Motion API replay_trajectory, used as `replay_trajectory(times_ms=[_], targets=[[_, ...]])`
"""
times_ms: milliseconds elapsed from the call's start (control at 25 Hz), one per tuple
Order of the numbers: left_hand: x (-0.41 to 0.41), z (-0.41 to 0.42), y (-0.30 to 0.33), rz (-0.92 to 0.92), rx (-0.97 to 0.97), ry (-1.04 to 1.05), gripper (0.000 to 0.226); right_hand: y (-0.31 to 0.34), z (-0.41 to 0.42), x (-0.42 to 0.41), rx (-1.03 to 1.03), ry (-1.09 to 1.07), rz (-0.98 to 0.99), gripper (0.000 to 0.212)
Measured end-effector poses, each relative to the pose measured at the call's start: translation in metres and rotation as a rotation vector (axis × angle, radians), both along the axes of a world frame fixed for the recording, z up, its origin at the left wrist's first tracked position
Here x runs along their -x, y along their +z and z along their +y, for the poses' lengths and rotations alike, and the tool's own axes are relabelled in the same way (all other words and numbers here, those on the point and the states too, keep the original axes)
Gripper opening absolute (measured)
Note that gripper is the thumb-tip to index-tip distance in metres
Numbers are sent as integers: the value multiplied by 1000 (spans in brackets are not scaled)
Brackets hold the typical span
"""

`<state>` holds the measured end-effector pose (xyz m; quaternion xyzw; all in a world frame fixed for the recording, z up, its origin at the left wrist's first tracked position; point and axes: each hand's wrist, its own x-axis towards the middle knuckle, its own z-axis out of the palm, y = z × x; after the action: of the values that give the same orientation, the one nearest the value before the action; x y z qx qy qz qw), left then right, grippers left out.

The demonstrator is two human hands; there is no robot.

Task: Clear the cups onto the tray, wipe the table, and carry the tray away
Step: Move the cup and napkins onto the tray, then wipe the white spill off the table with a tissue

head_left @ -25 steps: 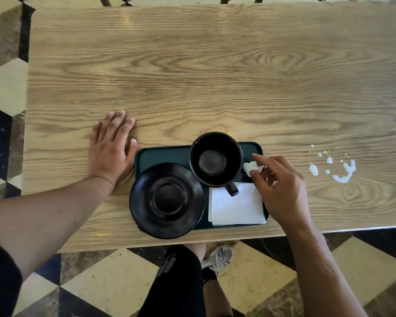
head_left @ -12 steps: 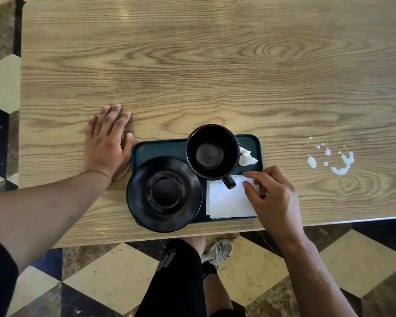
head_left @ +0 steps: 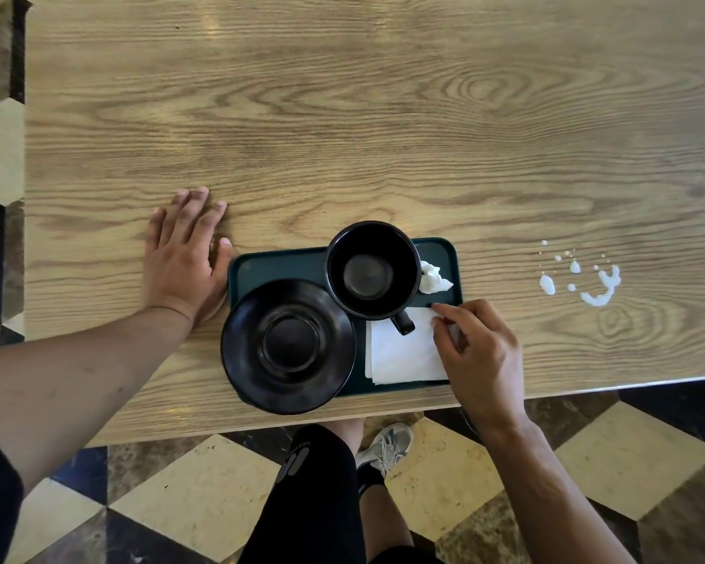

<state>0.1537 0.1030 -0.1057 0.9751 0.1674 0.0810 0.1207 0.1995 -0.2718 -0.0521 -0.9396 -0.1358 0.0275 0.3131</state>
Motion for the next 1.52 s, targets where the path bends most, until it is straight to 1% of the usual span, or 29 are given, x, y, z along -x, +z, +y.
replay_trajectory(times_ms=[280,480,680,720,800,920,960,1040,1080,1120,1200,1320,1360,1400,1440,1480,1520], targets=[[0,-1,2,22,7,7,54,4,2,-2,-17,-8,1,8],[-1,-1,3,30,5,5,54,9,2,-6,-32,-38,65,7],[1,3,-4,6,-26,-13,50,27,-2,-5,-27,-45,67,8],[-1,2,-4,5,-28,-19,49,35,-3,-5,-35,-47,81,9],[2,3,-2,20,-24,-17,47,51,-11,-5,-115,-60,204,10],[1,1,5,45,15,-10,43,69,-27,-2,-301,-169,407,20],[-8,4,10,51,40,23,41,72,-32,0,-337,-251,457,23],[-42,3,27,63,72,83,41,74,-44,0,-376,-489,525,28],[-66,-3,35,65,85,41,40,73,-50,-1,-401,-624,550,29],[-94,-12,43,59,98,-52,39,72,-55,-3,-434,-745,571,29],[-159,-47,51,10,90,-336,37,69,-65,-7,-444,-916,575,26],[-259,-134,47,-89,39,-874,43,53,-75,-6,-436,-1013,569,20],[-284,-166,41,-98,0,-1008,48,45,-76,-4,-397,-1013,568,18],[-299,-196,36,-88,-41,-1085,53,38,-76,-2,-261,-1006,524,23],[-306,-221,27,-54,-67,-1112,58,33,-74,1,-77,-1001,446,31],[-307,-240,19,-8,-73,-1098,61,28,-72,5,77,-1007,351,36],[-302,-252,10,37,-66,-1059,64,25,-67,7,157,-1019,271,36]])
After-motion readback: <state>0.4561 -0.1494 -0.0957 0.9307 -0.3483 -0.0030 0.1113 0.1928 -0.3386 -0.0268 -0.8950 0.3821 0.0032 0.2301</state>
